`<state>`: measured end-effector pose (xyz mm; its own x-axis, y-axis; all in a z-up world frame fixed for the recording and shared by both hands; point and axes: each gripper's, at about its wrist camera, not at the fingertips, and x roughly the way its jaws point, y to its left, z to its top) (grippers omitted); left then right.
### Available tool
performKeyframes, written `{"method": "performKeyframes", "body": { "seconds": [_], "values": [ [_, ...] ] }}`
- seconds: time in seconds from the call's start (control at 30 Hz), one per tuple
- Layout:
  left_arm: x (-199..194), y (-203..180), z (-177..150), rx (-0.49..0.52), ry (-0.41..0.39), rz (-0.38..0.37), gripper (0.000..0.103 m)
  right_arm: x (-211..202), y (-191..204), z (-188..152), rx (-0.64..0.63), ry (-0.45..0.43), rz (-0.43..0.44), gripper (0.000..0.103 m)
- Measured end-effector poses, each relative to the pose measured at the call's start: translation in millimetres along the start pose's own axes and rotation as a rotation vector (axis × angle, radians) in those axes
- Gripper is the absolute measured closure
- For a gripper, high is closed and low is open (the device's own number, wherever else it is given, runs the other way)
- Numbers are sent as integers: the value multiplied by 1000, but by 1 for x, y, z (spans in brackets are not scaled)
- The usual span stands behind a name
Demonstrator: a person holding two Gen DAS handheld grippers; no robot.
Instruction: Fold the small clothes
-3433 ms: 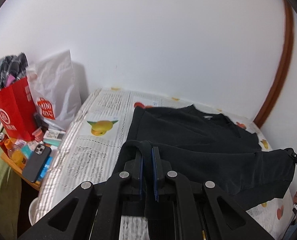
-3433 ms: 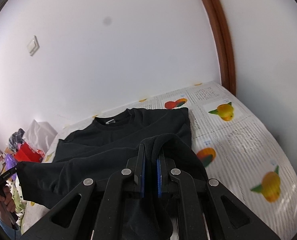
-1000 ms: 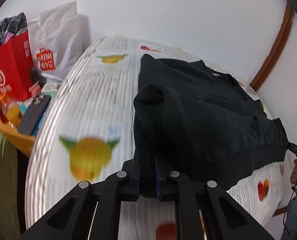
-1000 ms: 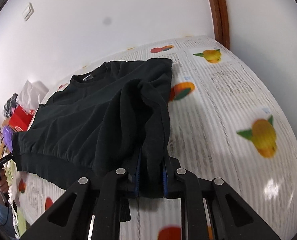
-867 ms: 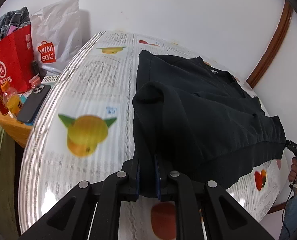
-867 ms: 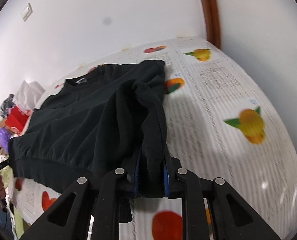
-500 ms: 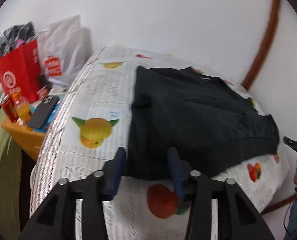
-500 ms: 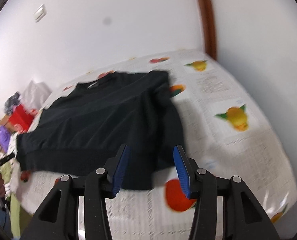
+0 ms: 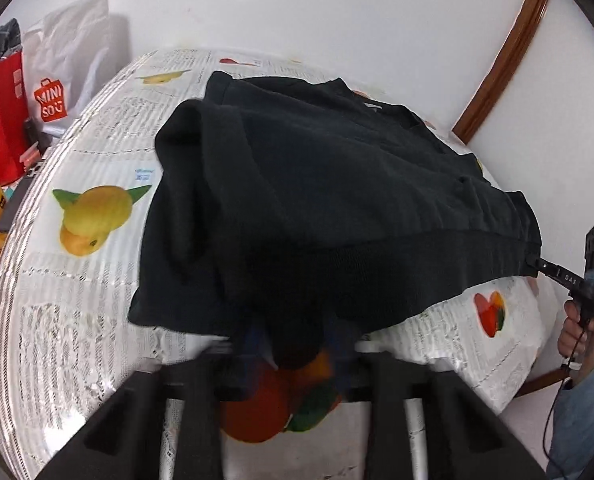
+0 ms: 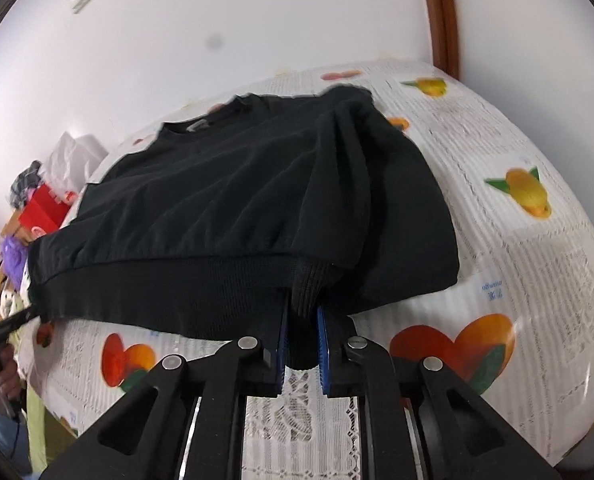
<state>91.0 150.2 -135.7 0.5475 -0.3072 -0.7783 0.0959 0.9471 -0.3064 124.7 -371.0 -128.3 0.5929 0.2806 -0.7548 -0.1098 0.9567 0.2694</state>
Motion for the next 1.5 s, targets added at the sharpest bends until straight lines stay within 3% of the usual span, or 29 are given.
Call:
{"method": "performKeyframes", "body": {
  "seconds": [0.03, 0.2, 0.4, 0.7, 0.93, 1.17, 1.23, 1.37, 1.5],
  "values": [
    [-4, -2, 2, 12, -3, -4, 94, -6, 2, 1, -17, -21, 4, 92],
    [-35, -11, 19, 49, -104, -39, 96, -43, 7, 19, -40, -160, 53, 98],
    [-47, -15, 63, 41, -215, -30, 97, -41, 12, 60, -13, -231, 77, 98],
    [-6, -10, 126, 12, -224, 17, 97, -11, 6, 122, 55, -292, 103, 98],
    [52, 3, 151, -7, -150, 84, 96, 54, -4, 144, 94, -235, 65, 98],
    [78, 16, 156, -49, -85, 70, 93, 106, -8, 151, 119, -110, -19, 97],
    [74, 15, 156, -43, -74, 58, 90, 103, -6, 151, 101, -91, -28, 93],
    [53, 11, 147, -9, -78, 47, 73, 71, 0, 146, 75, -126, -35, 91],
    [29, 5, 127, 45, -100, 20, 72, 45, 18, 132, -5, -111, -13, 86]
  ]
}}
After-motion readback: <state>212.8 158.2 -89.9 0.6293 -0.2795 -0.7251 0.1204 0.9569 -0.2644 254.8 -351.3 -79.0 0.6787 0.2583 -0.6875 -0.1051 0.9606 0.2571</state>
